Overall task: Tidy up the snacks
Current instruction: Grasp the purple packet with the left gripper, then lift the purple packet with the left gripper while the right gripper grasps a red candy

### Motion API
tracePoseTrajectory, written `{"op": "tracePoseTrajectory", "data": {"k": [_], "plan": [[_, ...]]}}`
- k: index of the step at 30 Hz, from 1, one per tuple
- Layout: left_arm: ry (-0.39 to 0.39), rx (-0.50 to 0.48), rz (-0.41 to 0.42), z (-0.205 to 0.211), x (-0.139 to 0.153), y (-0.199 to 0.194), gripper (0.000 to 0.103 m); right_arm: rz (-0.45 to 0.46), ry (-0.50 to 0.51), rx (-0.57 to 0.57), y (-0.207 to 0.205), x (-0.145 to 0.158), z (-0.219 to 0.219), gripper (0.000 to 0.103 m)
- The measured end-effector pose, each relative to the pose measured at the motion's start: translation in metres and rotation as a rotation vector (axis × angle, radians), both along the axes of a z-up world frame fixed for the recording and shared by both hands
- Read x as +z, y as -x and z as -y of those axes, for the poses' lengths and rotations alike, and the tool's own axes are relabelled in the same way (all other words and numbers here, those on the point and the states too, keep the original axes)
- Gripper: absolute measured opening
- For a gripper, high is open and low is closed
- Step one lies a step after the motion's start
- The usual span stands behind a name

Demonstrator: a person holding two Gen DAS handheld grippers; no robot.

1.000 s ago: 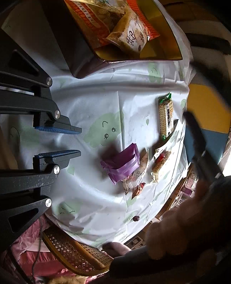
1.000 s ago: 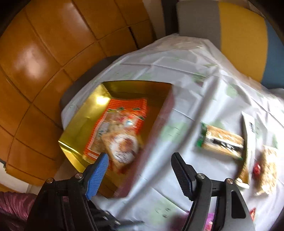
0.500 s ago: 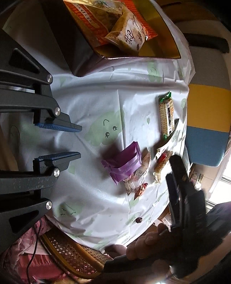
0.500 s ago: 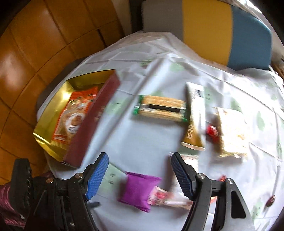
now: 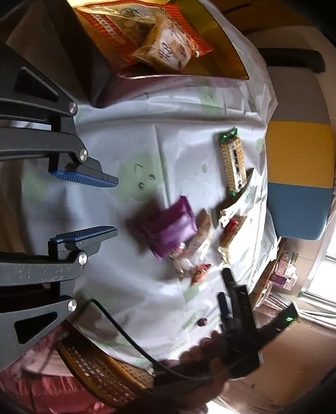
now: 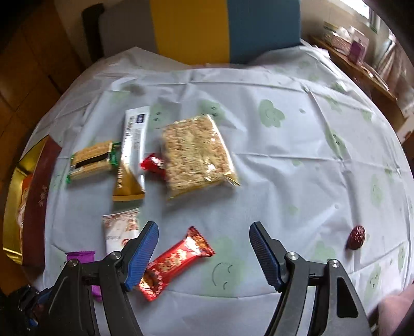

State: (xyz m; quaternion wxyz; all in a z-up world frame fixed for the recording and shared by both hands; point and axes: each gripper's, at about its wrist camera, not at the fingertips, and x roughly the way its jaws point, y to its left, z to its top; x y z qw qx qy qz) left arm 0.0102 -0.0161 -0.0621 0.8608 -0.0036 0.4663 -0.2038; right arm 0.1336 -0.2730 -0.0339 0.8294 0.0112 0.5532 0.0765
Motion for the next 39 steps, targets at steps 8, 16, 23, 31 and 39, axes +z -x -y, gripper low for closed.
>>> {"op": "tracePoseTrajectory", "data": {"k": [8, 16, 23, 31, 39], "plan": [[0.047, 0.018, -0.031, 0.016, 0.013, -0.023, 0.037, -0.014, 0.037, -0.002, -0.001, -0.003, -0.004, 0.074], [0.066, 0.058, -0.045, 0.033, 0.02, -0.046, 0.051, 0.029, 0.039, -0.031, 0.001, 0.005, 0.002, 0.074], [0.034, 0.127, -0.088, 0.048, 0.008, -0.068, 0.054, 0.066, 0.024, -0.086, 0.001, 0.013, 0.012, 0.074], [0.053, 0.141, -0.142, 0.049, -0.01, -0.083, 0.044, 0.068, 0.021, -0.095, 0.0, 0.014, 0.014, 0.073], [-0.023, 0.187, -0.049, 0.018, -0.004, -0.067, 0.044, 0.065, 0.041, -0.086, -0.001, 0.011, 0.013, 0.064]]}}
